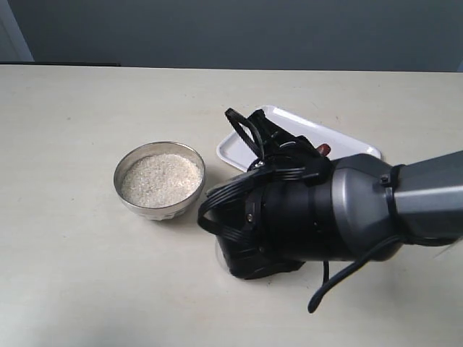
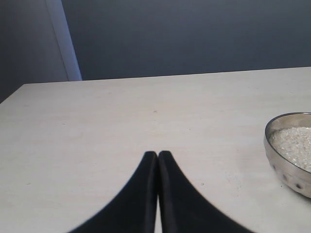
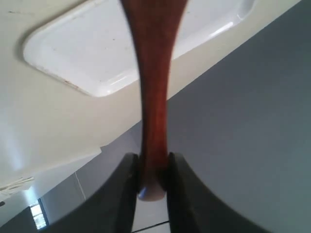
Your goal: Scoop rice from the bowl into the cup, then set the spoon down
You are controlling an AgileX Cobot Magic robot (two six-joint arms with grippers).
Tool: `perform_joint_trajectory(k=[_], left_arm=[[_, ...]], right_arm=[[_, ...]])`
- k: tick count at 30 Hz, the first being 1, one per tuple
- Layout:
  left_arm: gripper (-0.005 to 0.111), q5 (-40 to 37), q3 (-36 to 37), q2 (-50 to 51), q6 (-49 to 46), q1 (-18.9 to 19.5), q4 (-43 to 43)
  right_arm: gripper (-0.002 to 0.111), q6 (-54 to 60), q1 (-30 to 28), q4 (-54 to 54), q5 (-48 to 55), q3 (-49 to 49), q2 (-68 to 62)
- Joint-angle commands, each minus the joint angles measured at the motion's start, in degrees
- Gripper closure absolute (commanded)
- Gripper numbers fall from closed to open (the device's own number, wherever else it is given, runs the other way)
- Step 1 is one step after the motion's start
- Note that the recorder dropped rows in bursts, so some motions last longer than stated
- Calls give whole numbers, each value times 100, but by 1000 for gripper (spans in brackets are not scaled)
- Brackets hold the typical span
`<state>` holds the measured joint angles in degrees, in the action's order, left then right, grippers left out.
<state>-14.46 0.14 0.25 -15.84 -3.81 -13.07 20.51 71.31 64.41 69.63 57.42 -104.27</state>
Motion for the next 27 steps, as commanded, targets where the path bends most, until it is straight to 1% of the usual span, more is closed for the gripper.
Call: perform_joint_trajectory(k=[1, 5, 9, 13, 17, 21, 27], left_arm=[[106, 78, -14, -25, 27, -6, 25], [106, 78, -14, -25, 27, -37, 25], [106, 78, -14, -25, 27, -49, 25], [106, 78, -14, -25, 27, -86, 25], [106, 78, -14, -25, 27, -86, 25], [106, 78, -14, -25, 27, -86, 25], [106, 78, -14, -25, 27, -86, 25]], right_arm=[[108, -48, -150, -391, 33, -59, 78], [108, -48, -219, 108, 33, -247, 82], [108, -136, -219, 139, 33, -246, 82], [108, -479, -219, 361, 33, -246, 82], [108, -519, -219, 235, 33, -246, 82], [108, -730, -219, 347, 33, -246, 82], [108, -856, -187, 98, 33, -246, 82]])
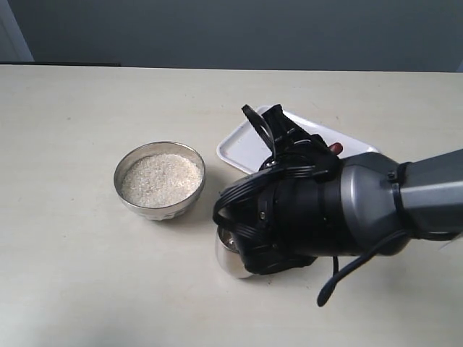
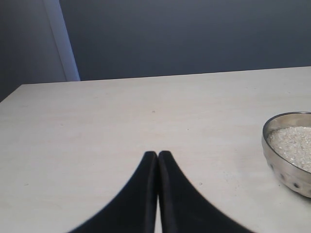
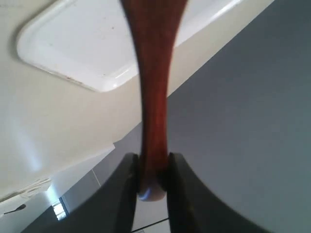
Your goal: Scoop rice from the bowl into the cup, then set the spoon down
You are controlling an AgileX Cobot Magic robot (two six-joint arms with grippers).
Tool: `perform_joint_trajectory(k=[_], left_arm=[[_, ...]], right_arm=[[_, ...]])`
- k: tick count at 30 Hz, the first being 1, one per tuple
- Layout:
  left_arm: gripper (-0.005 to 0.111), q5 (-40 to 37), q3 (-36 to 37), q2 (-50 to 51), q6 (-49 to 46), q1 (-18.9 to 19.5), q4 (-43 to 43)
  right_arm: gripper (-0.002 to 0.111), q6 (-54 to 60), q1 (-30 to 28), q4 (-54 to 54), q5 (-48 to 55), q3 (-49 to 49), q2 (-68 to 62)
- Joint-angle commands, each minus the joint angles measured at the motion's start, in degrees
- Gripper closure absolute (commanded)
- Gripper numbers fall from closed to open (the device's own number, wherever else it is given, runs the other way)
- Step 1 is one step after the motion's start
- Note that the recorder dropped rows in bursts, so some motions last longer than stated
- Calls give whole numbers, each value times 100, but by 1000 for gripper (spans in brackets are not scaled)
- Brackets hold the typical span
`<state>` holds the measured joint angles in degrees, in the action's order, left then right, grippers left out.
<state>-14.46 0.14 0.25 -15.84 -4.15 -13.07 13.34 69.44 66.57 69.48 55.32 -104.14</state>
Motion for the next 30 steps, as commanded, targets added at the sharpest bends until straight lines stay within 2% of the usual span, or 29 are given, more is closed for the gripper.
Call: perform_joint_trajectory(k=[1, 20, 25, 30], left_arm=[[106, 78, -14, -25, 27, -52, 25], [106, 78, -14, -25, 27, -52, 25], [106, 78, -14, -25, 27, -52, 25], [106, 78, -14, -25, 27, -52, 25]], right_arm=[[108, -156, 0, -118, 48, -37, 69], [108, -867, 190, -396, 48, -48, 69], [108, -964, 190, -269, 48, -332, 69], [108, -1949, 190, 380, 48, -414, 69]])
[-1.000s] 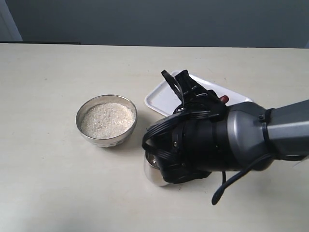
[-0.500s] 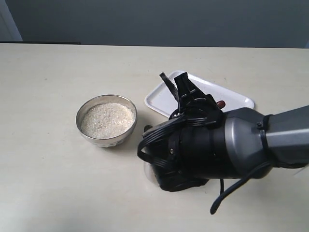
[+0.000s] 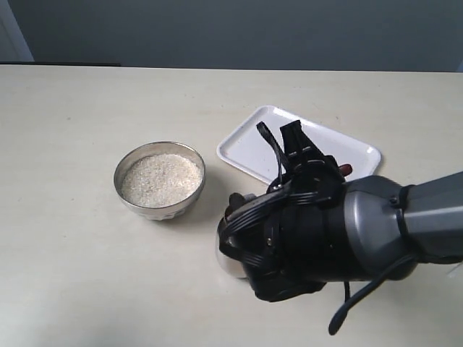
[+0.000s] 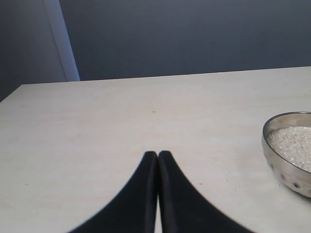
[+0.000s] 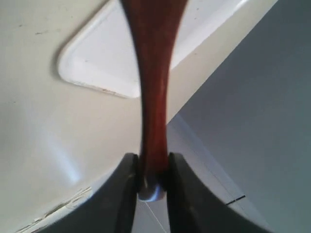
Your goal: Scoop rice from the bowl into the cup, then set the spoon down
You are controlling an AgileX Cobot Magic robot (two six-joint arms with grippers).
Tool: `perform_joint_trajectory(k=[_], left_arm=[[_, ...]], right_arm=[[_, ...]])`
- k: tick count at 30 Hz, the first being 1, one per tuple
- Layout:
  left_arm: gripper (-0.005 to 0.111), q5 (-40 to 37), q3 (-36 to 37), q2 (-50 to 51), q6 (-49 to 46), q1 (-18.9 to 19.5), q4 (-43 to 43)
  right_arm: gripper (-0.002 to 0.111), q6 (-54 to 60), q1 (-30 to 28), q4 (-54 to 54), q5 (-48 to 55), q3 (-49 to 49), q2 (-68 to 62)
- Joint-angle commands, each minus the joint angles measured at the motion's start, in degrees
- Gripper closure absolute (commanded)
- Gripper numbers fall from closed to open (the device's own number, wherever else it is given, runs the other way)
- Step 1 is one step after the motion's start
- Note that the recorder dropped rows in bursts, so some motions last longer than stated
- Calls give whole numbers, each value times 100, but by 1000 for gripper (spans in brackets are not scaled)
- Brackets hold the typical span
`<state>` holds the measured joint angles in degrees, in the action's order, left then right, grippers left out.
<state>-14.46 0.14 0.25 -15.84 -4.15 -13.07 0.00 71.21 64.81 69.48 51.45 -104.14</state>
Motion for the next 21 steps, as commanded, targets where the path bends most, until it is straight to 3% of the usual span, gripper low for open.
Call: perform_joint_trajectory(k=[1, 11, 21], left_arm=[[106, 78, -14, -25, 27, -52, 25], [106, 78, -14, -25, 27, -52, 25], [106, 78, -14, -25, 27, -52, 25]], right_arm=[[108, -626, 13, 493, 48, -27, 69], [108, -1076, 23, -233, 48, -27, 69], [108, -1211, 23, -260, 48, -27, 69]])
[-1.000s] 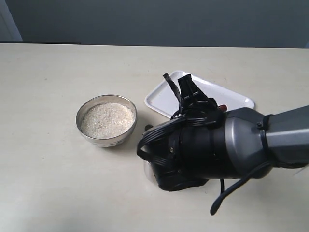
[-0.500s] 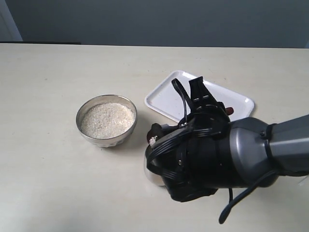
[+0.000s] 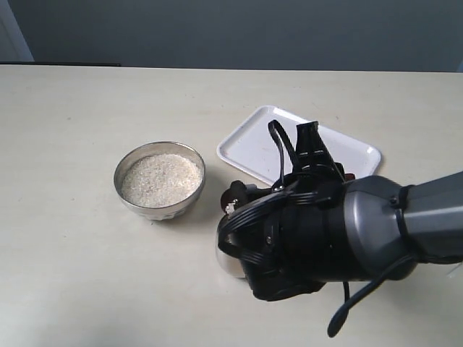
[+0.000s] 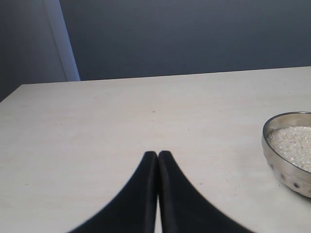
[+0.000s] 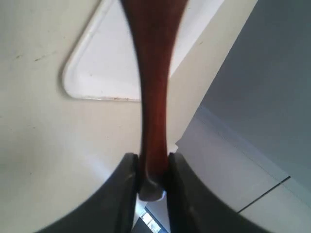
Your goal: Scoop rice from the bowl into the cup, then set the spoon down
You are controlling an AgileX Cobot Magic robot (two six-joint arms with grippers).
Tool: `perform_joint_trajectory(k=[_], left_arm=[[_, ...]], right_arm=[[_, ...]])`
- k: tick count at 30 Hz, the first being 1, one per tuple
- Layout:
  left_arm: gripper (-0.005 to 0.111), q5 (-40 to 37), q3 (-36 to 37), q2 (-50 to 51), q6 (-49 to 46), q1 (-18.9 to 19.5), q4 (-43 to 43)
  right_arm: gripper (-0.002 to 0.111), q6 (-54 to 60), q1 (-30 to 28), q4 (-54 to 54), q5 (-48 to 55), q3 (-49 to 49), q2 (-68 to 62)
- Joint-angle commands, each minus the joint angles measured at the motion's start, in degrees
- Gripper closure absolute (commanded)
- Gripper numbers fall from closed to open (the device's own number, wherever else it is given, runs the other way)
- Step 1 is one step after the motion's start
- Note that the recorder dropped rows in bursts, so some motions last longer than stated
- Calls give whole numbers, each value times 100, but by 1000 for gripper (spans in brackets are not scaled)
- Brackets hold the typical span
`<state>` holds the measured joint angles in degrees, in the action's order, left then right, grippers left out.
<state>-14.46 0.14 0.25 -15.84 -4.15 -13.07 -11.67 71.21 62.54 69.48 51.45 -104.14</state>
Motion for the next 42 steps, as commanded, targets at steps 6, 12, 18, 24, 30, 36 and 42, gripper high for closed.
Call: perform_joint_trajectory(k=[6, 12, 18, 24, 30, 36, 42], left_arm=[[106, 78, -14, -25, 27, -52, 25], [106, 78, -14, -25, 27, -44, 25], [106, 78, -14, -25, 27, -44, 25], [106, 78, -14, -25, 27, -44, 25], [106, 78, -14, -25, 27, -44, 25], [106, 78, -14, -25, 27, -44, 25], [106, 78, -14, -25, 27, -44, 25]], right_arm=[[108, -55, 23, -100, 48, -27, 69], [108, -92, 88, -176, 48, -27, 69], [109, -92, 310, -161, 48, -27, 69], [109, -345, 321, -210, 48, -27, 69], [109, -855, 321, -355, 48, -241, 69], [109, -1267, 321, -334, 48, -508, 69], [109, -1521, 439, 185, 48, -508, 69]])
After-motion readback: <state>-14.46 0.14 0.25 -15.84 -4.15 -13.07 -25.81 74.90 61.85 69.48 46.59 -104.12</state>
